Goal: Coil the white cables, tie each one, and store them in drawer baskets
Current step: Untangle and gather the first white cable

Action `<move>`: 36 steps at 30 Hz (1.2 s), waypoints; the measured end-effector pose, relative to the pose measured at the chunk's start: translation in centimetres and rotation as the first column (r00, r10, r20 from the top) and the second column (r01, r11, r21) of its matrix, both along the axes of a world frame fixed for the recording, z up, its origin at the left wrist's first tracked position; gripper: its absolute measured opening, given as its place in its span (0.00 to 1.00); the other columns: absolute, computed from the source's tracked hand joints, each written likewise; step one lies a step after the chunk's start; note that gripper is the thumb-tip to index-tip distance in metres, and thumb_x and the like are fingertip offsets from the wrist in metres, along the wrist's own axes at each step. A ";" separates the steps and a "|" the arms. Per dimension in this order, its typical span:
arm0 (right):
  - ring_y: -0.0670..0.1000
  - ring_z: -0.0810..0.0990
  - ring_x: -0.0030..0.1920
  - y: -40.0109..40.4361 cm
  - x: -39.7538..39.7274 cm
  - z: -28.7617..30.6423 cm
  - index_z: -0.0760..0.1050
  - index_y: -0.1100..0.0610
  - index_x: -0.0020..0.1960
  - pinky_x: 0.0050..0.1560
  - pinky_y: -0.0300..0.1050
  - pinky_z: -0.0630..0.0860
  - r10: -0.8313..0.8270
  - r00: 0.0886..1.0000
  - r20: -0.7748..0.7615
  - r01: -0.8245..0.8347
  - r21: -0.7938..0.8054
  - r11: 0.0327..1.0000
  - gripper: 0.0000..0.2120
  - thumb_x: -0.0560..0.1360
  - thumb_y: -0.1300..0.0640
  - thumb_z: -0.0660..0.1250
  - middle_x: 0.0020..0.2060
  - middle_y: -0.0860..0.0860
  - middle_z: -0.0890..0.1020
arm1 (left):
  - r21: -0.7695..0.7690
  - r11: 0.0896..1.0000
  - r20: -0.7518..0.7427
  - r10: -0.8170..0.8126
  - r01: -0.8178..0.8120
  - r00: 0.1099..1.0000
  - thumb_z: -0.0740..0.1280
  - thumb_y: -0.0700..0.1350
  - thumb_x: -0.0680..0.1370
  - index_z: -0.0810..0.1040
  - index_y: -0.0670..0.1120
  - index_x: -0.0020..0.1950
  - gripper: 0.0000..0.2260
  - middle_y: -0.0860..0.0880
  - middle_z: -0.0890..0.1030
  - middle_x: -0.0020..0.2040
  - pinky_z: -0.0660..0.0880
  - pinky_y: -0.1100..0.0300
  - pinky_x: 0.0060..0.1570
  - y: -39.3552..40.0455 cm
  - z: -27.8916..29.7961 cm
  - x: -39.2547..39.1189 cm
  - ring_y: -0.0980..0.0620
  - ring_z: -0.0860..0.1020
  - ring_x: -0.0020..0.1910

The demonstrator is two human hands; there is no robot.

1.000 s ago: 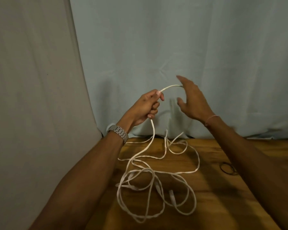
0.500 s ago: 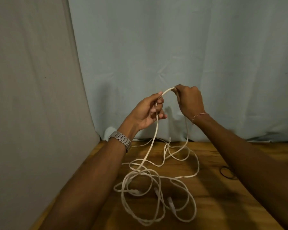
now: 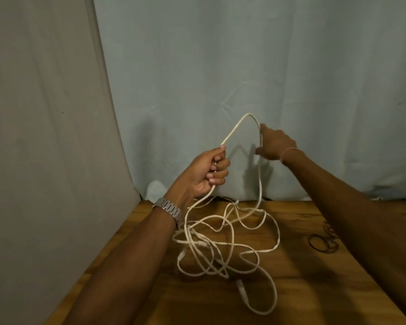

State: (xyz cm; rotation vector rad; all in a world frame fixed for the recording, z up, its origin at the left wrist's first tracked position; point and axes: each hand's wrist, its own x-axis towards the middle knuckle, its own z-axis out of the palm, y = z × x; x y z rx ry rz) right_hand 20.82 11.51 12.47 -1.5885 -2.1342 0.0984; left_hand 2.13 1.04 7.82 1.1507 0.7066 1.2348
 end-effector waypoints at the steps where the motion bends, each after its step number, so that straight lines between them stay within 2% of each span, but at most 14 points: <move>1: 0.67 0.72 0.69 -1.0 -0.6 -0.5 0.48 0.59 0.82 0.66 0.61 0.72 0.003 0.997 0.071 -0.010 0.100 0.995 0.50 0.73 0.50 0.76 0.73 0.66 0.68 | 0.000 0.999 -0.004 0.047 -0.047 0.999 0.56 0.49 0.86 0.67 0.48 0.35 0.19 0.52 0.62 0.26 0.57 0.67 0.17 0.1 0.3 0.1 0.58 0.58 0.18; 3: 0.67 0.66 0.74 -2.6 -1.6 -1.2 0.36 0.59 0.82 0.71 0.63 0.69 0.007 0.998 0.057 -0.030 0.420 0.907 0.58 0.71 0.55 0.79 0.78 0.65 0.60 | 0.004 0.994 -0.028 0.112 -0.112 0.993 0.55 0.48 0.86 0.67 0.47 0.35 0.19 0.51 0.62 0.26 0.56 0.67 0.18 0.3 0.7 0.3 0.58 0.58 0.19; 5: 0.65 0.65 0.76 -3.4 -2.6 -1.7 0.41 0.56 0.82 0.72 0.62 0.68 0.062 0.991 0.117 -0.122 0.631 0.766 0.55 0.71 0.60 0.77 0.79 0.62 0.61 | -0.003 0.992 -0.043 0.127 -0.127 0.991 0.55 0.47 0.86 0.67 0.47 0.35 0.18 0.51 0.62 0.26 0.56 0.66 0.19 0.4 0.9 0.6 0.57 0.58 0.19; 8: 0.60 0.80 0.63 -4.5 -3.7 -1.5 0.70 0.52 0.73 0.53 0.53 0.78 0.214 0.898 0.384 -0.423 0.624 0.657 0.24 0.78 0.60 0.68 0.66 0.56 0.79 | -0.007 0.996 -0.037 0.084 -0.085 0.996 0.54 0.45 0.84 0.67 0.47 0.35 0.17 0.52 0.62 0.25 0.54 0.65 0.19 0.5 1.1 0.8 0.57 0.58 0.19; 9: 0.59 0.83 0.55 -4.5 -3.7 -1.4 0.76 0.51 0.65 0.43 0.49 0.75 0.197 0.870 0.451 -0.458 0.596 0.660 0.14 0.80 0.60 0.64 0.57 0.55 0.83 | -0.001 0.997 -0.036 0.083 -0.083 0.996 0.53 0.44 0.83 0.67 0.47 0.35 0.16 0.52 0.62 0.26 0.54 0.65 0.20 0.5 1.1 0.8 0.57 0.58 0.20; 11: 0.58 0.83 0.44 -4.0 -3.5 -1.4 0.78 0.52 0.59 0.37 0.48 0.72 0.185 0.859 0.478 -0.469 0.587 0.660 0.09 0.81 0.61 0.63 0.46 0.55 0.84 | 0.007 0.997 -0.035 0.079 -0.078 0.996 0.54 0.43 0.81 0.67 0.47 0.35 0.15 0.52 0.62 0.26 0.56 0.66 0.19 0.4 1.0 0.6 0.57 0.58 0.20; 16: 0.65 0.84 0.44 -2.2 -3.0 -0.5 0.83 0.59 0.56 0.45 0.55 0.80 0.412 0.901 0.134 -0.396 0.641 0.657 0.10 0.81 0.58 0.65 0.44 0.61 0.86 | -0.014 0.999 -0.082 0.040 -0.041 0.996 0.55 0.42 0.81 0.67 0.48 0.34 0.15 0.52 0.62 0.24 0.59 0.66 0.17 -0.1 0.9 0.1 0.57 0.59 0.18; 19: 0.65 0.85 0.44 0.5 -0.4 1.8 0.84 0.63 0.49 0.52 0.56 0.80 0.370 0.852 -0.371 -0.140 0.520 0.843 0.12 0.78 0.58 0.64 0.43 0.62 0.86 | -0.044 0.998 -0.188 0.030 -0.039 0.982 0.54 0.42 0.81 0.64 0.49 0.32 0.16 0.52 0.59 0.23 0.58 0.68 0.17 -0.7 -0.1 -0.2 0.57 0.57 0.16; 21: 0.63 0.86 0.41 2.2 1.7 3.1 0.84 0.65 0.46 0.53 0.61 0.82 0.283 0.808 -0.516 -0.055 0.412 0.909 0.15 0.78 0.55 0.64 0.40 0.63 0.86 | -0.066 0.997 -0.177 0.030 -0.042 0.984 0.54 0.43 0.82 0.63 0.49 0.32 0.17 0.52 0.59 0.23 0.57 0.68 0.17 -1.1 -1.1 -0.9 0.57 0.56 0.16; 25: 0.66 0.83 0.53 2.3 2.4 2.5 0.83 0.65 0.57 0.60 0.55 0.78 0.151 0.954 -0.260 -0.077 0.275 0.958 0.12 0.80 0.58 0.69 0.49 0.66 0.85 | -0.060 0.998 -0.120 -0.010 0.003 0.993 0.53 0.44 0.82 0.63 0.49 0.32 0.17 0.52 0.59 0.23 0.56 0.69 0.17 -1.2 -0.9 -1.5 0.58 0.56 0.16; 28: 0.66 0.71 0.71 0.7 1.5 1.2 0.61 0.60 0.79 0.72 0.56 0.68 0.193 0.979 0.070 -0.203 0.194 0.960 0.39 0.74 0.58 0.76 0.72 0.65 0.72 | -0.038 0.999 -0.125 0.006 -0.011 0.992 0.52 0.43 0.82 0.63 0.49 0.33 0.16 0.52 0.59 0.23 0.55 0.68 0.17 -1.1 0.0 -1.0 0.58 0.56 0.17; 31: 0.59 0.63 0.77 -0.9 -0.5 -0.3 0.51 0.53 0.82 0.77 0.55 0.62 0.428 0.859 0.282 -0.502 0.292 0.814 0.54 0.68 0.56 0.81 0.79 0.58 0.63 | -0.012 1.000 -0.156 0.013 -0.015 0.988 0.52 0.43 0.83 0.63 0.49 0.34 0.17 0.53 0.59 0.23 0.56 0.69 0.16 -1.0 0.6 -0.7 0.58 0.56 0.17; 33: 0.54 0.73 0.71 -2.0 -2.2 -1.0 0.61 0.50 0.80 0.71 0.52 0.70 0.594 0.740 0.316 -0.672 0.310 0.672 0.42 0.72 0.55 0.78 0.73 0.55 0.73 | -0.011 1.000 -0.145 0.000 -0.002 0.989 0.52 0.45 0.84 0.64 0.49 0.34 0.18 0.53 0.60 0.23 0.57 0.69 0.16 -0.9 0.8 -0.4 0.58 0.57 0.16; 36: 0.55 0.86 0.45 -3.1 -3.4 -1.0 0.81 0.58 0.57 0.47 0.46 0.79 0.666 0.658 0.351 -0.745 0.430 0.510 0.09 0.77 0.61 0.72 0.46 0.55 0.87 | -0.005 1.000 -0.104 -0.026 0.026 0.994 0.52 0.45 0.85 0.66 0.48 0.34 0.19 0.53 0.61 0.22 0.58 0.68 0.16 -0.9 1.0 -0.2 0.58 0.58 0.16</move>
